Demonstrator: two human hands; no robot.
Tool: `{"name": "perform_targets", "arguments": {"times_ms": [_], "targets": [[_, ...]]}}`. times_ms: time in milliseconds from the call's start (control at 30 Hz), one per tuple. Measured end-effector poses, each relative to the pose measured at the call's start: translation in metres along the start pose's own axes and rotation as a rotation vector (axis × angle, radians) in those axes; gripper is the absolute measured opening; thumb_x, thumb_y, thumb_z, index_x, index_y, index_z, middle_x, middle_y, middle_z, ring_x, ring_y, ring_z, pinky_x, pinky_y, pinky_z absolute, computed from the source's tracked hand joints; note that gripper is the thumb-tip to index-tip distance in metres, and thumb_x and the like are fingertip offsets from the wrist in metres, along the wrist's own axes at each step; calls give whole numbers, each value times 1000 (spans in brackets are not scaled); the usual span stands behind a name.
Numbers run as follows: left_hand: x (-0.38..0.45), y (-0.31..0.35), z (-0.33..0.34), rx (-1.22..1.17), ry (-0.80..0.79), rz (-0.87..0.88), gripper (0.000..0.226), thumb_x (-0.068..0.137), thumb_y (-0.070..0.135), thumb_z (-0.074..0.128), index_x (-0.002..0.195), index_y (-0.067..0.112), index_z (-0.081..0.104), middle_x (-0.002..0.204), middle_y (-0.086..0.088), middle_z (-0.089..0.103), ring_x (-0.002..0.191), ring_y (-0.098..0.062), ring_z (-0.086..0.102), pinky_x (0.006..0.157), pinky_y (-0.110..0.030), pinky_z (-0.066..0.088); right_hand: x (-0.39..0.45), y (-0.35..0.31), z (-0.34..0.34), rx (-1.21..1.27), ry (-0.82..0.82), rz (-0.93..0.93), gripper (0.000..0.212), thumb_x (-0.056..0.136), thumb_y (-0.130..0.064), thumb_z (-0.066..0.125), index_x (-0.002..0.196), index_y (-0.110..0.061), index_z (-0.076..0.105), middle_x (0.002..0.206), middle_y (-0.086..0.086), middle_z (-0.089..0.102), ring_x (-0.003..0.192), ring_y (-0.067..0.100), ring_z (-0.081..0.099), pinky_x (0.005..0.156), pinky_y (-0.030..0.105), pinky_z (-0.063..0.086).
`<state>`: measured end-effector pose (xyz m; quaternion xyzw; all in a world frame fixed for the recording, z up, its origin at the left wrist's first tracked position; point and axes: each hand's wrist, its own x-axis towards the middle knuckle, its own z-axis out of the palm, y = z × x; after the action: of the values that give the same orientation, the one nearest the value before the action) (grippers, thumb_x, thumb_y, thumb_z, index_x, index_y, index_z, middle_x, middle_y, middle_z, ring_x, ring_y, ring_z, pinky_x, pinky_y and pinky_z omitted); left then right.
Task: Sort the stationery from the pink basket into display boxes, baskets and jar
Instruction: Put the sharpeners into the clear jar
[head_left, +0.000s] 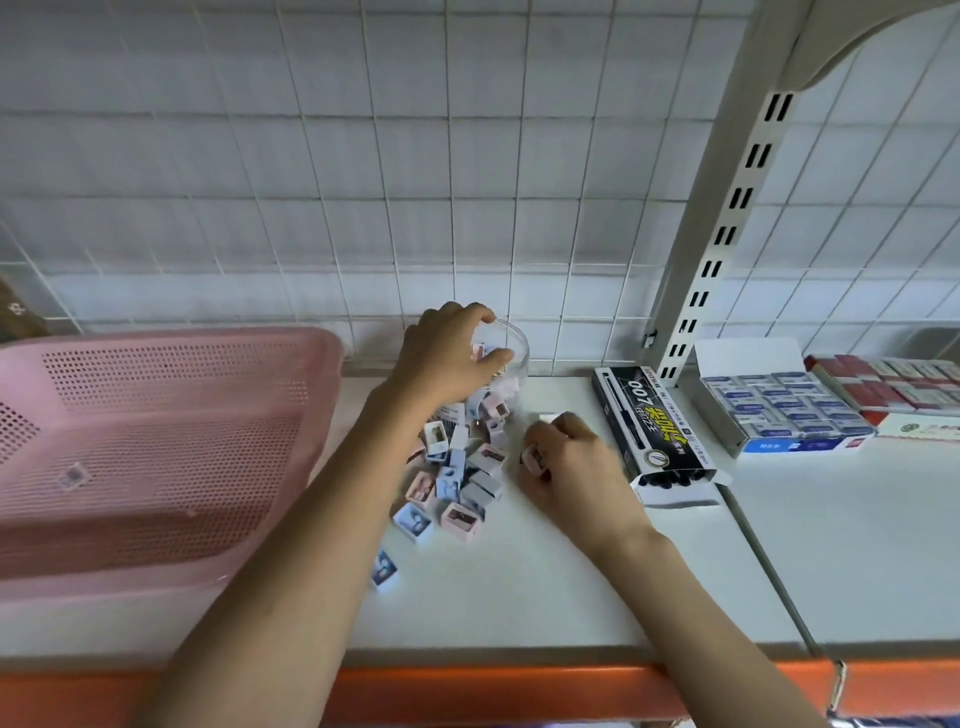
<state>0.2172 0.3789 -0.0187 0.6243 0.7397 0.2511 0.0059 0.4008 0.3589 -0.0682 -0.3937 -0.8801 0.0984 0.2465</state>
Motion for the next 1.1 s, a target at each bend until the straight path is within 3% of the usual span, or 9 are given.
{"name": "perform_targets", "arguments": {"times_ms": [133,367,567,700,800,867,967,1033,1100], "targets": [[-52,-8,7,-125,357,37,31,87,28,60,112,10,61,109,-8,62,101,-27,56,87,-33,41,37,-6,-23,135,152,-4,15,72,-7,70,87,-5,66,82,11,54,61,34,55,57,33,46],[-132,-30,19,-163,360,-121,27,82,30,50,93,10,66,91,-4,64,83,-24,62,78,-42,52,131,-41,-15,166,182,-102,22,78,-7,62,99,-2,65,97,15,54,77,34,55,64,26,37],[-141,-33,16,-120,353,-167,26,85,29,54,97,9,66,95,-5,63,87,-23,62,80,-27,44,157,-34,24,-25,-287,-66,35,93,-39,47,113,-12,56,115,13,48,103,30,49,92,37,44],[-139,-33,18,-101,316,-166,36,86,35,44,102,8,64,100,-7,64,93,-26,61,84,-35,48,145,-41,5,-21,-433,-22,55,97,-55,21,88,-24,64,100,4,57,97,25,50,92,39,38],[-125,-32,18,-83,225,-181,29,89,19,48,112,6,59,110,-11,62,102,-31,58,88,-42,48,135,-40,-8,20,-275,-98,44,99,-47,29,80,-22,60,94,6,56,94,24,49,86,36,38],[-109,-35,19,-8,131,-182,45,87,32,35,121,9,55,118,-10,59,110,-31,54,92,-43,45,124,-33,-12,55,-12,-141,32,97,-31,43,88,-12,66,91,10,59,86,28,53,76,34,42],[-89,-40,24,17,-74,-242,47,93,38,33,132,16,48,134,-4,52,126,-27,43,103,-40,36,95,-16,-17,119,244,-31,23,90,-14,48,71,-4,58,73,12,52,65,28,45,54,29,27],[-86,-41,30,9,-114,-230,35,96,32,37,120,15,56,127,-5,58,121,-27,47,99,-36,38,75,-3,-13,71,212,60,23,88,-12,48,67,-6,52,69,12,48,62,29,42,53,29,23],[-90,-40,32,-38,-47,-190,22,94,29,41,85,13,55,94,-8,64,99,-31,56,77,-34,40,63,8,-4,-28,65,123,23,90,-15,48,82,1,61,83,17,57,72,32,51,59,31,34]]}}
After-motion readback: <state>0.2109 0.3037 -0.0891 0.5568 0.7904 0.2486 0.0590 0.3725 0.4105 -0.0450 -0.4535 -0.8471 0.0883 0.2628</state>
